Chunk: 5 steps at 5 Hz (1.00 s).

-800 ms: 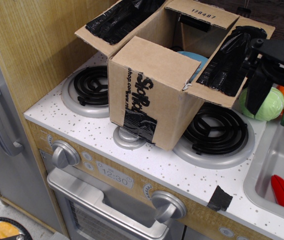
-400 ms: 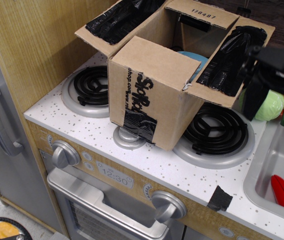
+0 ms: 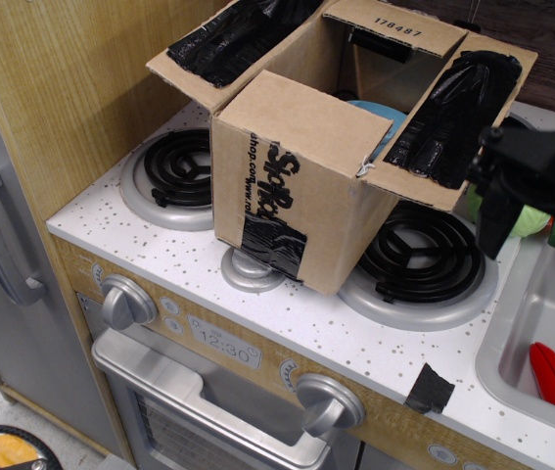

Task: Close small4fbox flaps

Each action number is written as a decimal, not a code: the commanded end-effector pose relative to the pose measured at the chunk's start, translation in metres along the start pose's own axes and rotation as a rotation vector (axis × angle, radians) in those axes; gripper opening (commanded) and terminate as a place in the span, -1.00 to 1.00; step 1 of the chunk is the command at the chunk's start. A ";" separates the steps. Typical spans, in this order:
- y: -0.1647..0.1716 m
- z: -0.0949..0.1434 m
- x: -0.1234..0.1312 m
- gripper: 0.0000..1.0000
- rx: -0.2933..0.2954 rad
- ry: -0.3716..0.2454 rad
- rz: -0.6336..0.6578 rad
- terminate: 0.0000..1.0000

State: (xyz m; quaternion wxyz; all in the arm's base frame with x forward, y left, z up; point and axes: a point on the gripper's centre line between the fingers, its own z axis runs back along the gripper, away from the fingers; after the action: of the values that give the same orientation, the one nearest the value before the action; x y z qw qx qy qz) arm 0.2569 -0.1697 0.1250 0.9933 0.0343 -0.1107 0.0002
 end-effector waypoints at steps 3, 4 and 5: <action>0.016 -0.043 0.026 1.00 -0.010 -0.125 -0.086 -1.00; 0.025 -0.047 0.033 1.00 -0.003 -0.116 -0.124 -1.00; 0.031 -0.034 0.041 1.00 0.050 -0.110 -0.166 -1.00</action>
State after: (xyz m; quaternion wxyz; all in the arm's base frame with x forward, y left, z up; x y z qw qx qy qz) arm 0.2941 -0.1404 0.0967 0.9836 0.0804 -0.1387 -0.0829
